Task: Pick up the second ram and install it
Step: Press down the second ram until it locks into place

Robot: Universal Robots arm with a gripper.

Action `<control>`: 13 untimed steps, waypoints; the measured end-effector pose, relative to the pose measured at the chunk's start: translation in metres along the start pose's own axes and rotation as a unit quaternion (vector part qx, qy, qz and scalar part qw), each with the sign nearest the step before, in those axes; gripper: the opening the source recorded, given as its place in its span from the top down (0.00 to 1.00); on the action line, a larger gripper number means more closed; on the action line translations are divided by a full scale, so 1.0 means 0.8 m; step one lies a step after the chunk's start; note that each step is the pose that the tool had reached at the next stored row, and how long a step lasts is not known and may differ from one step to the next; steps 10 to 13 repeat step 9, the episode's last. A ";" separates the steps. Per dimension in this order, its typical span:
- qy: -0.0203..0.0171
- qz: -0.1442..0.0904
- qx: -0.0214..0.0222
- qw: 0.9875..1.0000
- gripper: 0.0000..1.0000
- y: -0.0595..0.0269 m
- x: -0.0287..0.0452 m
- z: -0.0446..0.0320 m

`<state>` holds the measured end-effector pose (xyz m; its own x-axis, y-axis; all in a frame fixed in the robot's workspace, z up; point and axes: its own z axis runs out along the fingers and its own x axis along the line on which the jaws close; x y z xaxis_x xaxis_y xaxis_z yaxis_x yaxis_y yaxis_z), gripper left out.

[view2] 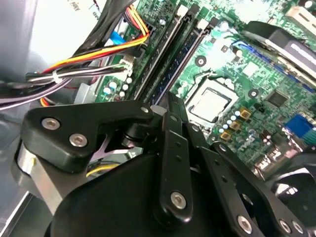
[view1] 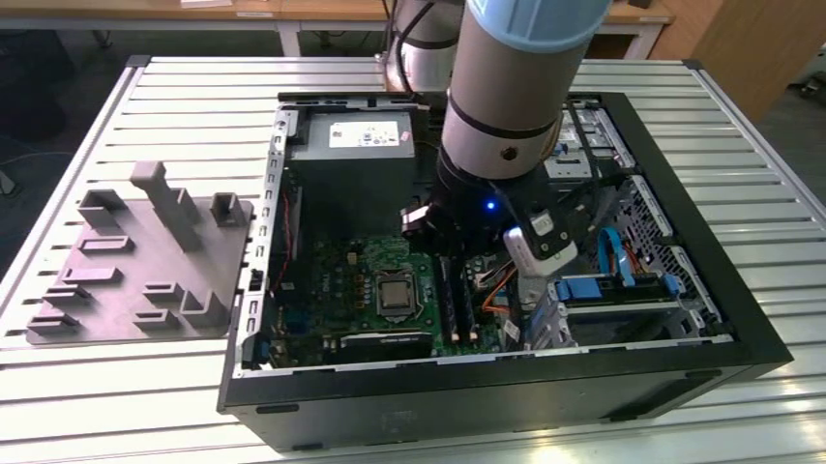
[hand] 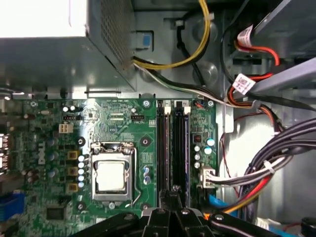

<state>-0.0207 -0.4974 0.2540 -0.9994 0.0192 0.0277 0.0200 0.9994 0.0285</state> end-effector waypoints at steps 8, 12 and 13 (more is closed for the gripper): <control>0.000 0.000 0.000 1.000 0.90 0.000 0.0003 -0.0109; 0.000 0.000 0.000 1.000 0.90 0.000 0.0003 -0.0109; 0.000 0.000 0.000 1.000 0.90 0.000 0.0003 -0.0109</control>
